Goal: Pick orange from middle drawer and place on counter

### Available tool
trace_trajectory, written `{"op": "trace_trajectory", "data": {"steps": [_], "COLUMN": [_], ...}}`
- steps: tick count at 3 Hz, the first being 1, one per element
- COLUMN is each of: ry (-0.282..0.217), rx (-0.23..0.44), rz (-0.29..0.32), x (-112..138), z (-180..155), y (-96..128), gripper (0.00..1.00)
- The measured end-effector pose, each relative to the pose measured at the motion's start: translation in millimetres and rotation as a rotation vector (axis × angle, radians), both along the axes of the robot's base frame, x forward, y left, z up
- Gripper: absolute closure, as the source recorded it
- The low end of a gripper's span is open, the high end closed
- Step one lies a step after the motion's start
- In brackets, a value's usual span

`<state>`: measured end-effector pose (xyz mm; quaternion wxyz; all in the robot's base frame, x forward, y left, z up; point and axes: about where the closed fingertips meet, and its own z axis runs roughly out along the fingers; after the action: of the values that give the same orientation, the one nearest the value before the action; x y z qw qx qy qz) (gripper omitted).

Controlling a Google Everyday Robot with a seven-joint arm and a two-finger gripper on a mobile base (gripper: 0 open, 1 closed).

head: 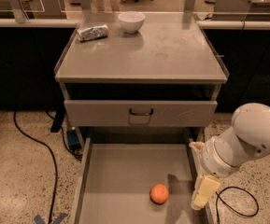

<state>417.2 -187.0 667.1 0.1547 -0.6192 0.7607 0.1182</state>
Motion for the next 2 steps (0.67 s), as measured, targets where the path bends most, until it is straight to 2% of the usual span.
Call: {"op": "trace_trajectory", "data": {"steps": [1,2], "ry": [-0.010,-0.021], "rx": [-0.019,-0.014], "rz": [0.091,0.124], "x": [1,7], "z": [-35,-69], "y": [7,4], "gripper": [0.00,0.00]}}
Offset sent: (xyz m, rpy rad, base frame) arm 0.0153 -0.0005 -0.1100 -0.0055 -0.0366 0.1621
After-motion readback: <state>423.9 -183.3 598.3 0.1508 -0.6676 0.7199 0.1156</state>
